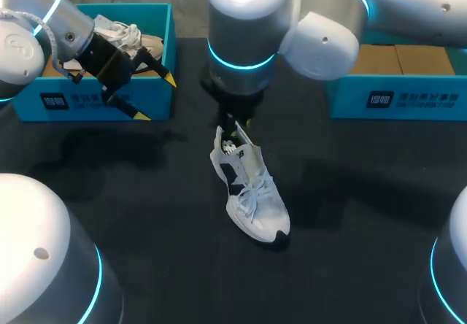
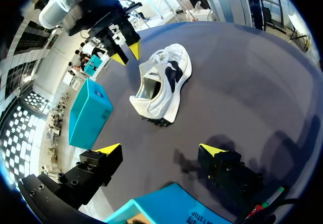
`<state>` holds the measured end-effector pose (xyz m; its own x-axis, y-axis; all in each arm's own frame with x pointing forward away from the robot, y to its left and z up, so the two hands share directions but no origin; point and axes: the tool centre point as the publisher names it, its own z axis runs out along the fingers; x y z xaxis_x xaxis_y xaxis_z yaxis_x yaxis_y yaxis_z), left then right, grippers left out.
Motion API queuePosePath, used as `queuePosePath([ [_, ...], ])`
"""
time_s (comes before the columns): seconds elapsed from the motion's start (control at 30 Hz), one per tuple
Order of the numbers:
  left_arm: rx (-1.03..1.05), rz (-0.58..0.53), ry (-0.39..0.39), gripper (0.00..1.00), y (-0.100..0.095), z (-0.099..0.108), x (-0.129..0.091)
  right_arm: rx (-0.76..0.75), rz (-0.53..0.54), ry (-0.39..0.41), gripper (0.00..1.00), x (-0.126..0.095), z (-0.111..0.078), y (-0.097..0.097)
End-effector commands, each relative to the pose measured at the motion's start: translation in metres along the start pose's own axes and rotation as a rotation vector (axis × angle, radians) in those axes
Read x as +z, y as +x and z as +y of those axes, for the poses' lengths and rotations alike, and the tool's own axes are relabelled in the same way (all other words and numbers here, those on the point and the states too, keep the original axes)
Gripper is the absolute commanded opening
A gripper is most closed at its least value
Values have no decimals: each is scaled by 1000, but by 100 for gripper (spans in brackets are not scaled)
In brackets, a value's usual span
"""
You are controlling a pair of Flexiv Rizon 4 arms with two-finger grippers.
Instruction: Take the shoe out of the shoebox, open the shoe tongue, remove and reinsert the insole, then place the shoe into the shoebox
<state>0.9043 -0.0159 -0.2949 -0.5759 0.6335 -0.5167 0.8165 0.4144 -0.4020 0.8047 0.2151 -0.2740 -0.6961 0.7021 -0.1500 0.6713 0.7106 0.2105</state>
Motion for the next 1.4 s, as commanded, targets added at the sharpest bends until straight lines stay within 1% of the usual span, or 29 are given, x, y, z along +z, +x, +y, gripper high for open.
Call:
queuePosePath([
  [0.03,0,2,-3,100,0,-1,0,-104,-4,3,33,-3,7,-2],
  [0.07,0,2,-3,100,0,-1,0,-164,-5,6,35,-4,12,-2],
  [0.13,0,2,-3,100,0,-1,0,-219,0,-1,36,-3,14,-2],
  [0.2,0,2,-3,100,0,-1,0,-265,0,8,41,-2,15,-3],
  [0.23,0,2,-3,100,0,-1,0,-292,10,5,51,-1,16,-3],
  [0.3,0,2,-3,100,0,-1,0,-324,4,8,95,-1,16,-4],
  [0.33,0,2,-3,100,0,-1,0,-324,4,8,95,-1,16,-4],
  [0.37,0,2,-3,100,0,-1,0,-373,10,7,100,-3,16,-5],
  [0.43,0,2,-3,100,0,-1,0,-427,11,29,100,-4,17,-6],
  [0.47,0,2,-3,100,0,-1,0,-458,31,36,100,-5,16,-8],
  [0.93,0,2,-3,100,0,-1,0,-458,31,36,100,-5,16,-8],
  [0.97,0,2,-3,100,0,-1,0,-507,27,48,100,-1,20,-6],
  [1.0,0,2,-3,100,0,-1,0,-568,15,34,100,0,23,-3],
  [1.07,-2,3,-3,100,1,1,0,-612,-2,34,100,2,26,-2],
  [1.1,-3,5,0,100,1,1,0,-680,-26,20,100,2,29,0],
  [1.13,-4,5,2,100,1,1,0,-709,-29,6,100,2,31,1],
  [1.17,-4,6,4,100,2,1,-1,-761,-35,17,100,2,34,2],
  [1.2,-7,6,10,100,3,1,-1,-806,-40,2,100,3,35,2],
  [1.27,-8,6,10,100,3,2,-2,-818,-40,-8,100,3,36,2],
  [1.33,-15,10,20,100,7,3,-5,-890,-54,-38,100,4,38,2],
  [1.37,-15,10,20,100,7,3,-5,-890,-54,-38,100,4,38,2],
  [1.4,-22,9,28,100,10,4,-10,-933,-66,-18,100,7,40,-1],
])
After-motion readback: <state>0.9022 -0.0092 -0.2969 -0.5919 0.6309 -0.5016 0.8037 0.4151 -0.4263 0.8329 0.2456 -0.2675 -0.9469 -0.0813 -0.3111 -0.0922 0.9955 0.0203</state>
